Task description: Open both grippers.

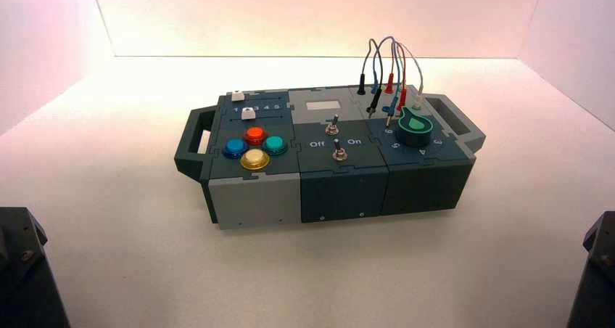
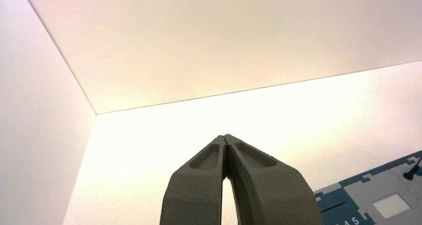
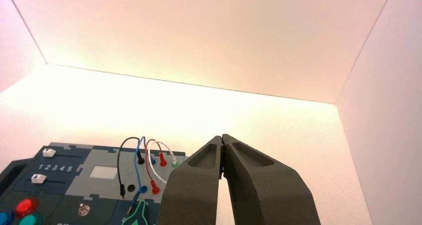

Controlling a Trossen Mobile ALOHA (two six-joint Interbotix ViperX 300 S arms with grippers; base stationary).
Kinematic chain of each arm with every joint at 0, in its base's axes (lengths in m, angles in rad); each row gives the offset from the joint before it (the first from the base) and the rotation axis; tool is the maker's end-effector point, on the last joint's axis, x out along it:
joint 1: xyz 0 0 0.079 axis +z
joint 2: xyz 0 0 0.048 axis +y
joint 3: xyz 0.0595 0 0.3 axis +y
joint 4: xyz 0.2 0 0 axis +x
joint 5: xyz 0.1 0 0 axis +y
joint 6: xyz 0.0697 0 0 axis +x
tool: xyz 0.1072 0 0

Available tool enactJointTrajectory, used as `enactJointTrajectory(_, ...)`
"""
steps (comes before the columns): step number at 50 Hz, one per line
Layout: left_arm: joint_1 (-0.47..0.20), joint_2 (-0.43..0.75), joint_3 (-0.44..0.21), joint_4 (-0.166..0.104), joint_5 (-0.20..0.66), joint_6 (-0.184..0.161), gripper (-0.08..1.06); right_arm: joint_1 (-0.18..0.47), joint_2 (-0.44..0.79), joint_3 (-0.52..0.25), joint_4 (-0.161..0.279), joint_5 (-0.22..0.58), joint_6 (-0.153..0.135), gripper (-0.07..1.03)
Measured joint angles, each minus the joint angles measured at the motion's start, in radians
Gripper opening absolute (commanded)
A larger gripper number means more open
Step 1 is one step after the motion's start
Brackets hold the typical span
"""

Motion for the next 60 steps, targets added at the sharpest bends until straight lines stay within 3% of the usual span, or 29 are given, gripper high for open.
enactJointTrajectory(30,-0.008,0.006,-0.002,0.0,-0.002,0.0,-0.03,-0.002,0.0,0.0,0.0,-0.011,0.0,-0.02)
enactJointTrajectory(35,-0.012,0.012,0.0,0.0,-0.009,0.0,-0.03,0.0,0.0,0.0,0.0,-0.021,0.002,0.09)
enactJointTrajectory(37,-0.018,0.011,0.0,0.0,-0.017,0.0,-0.01,-0.002,0.0,0.0,0.0,-0.029,0.003,0.33)
enactJointTrajectory(40,-0.021,0.009,-0.002,0.0,-0.025,0.0,0.13,-0.002,-0.002,0.0,0.0,-0.038,0.006,0.61)
enactJointTrajectory(42,-0.025,0.011,-0.002,0.0,-0.029,0.0,0.29,-0.002,-0.002,0.0,0.0,-0.044,0.009,0.79)
enactJointTrajectory(43,-0.026,0.011,0.0,-0.002,-0.034,0.0,0.52,0.0,-0.002,0.0,0.0,-0.051,0.011,0.97)
enactJointTrajectory(44,-0.026,0.012,0.0,-0.002,-0.037,-0.002,0.7,0.0,-0.002,0.0,0.0,-0.054,0.011,1.01)
enactJointTrajectory(45,-0.026,0.012,0.0,-0.002,-0.037,-0.002,0.98,-0.002,0.0,0.0,0.0,-0.058,0.011,0.97)
enactJointTrajectory(46,-0.028,0.014,0.0,0.0,-0.038,-0.003,1.05,-0.002,0.0,0.0,0.0,-0.06,0.011,0.97)
enactJointTrajectory(48,-0.028,0.018,0.0,-0.002,-0.038,-0.005,0.93,-0.002,0.005,0.0,0.0,-0.061,0.012,1.0)
enactJointTrajectory(52,-0.028,0.029,0.0,-0.002,-0.038,-0.005,1.03,-0.002,0.018,0.0,0.0,-0.066,0.011,0.99)
enactJointTrajectory(60,-0.041,0.078,-0.011,-0.002,-0.025,-0.005,1.02,-0.002,0.057,0.0,0.002,-0.069,0.012,0.99)
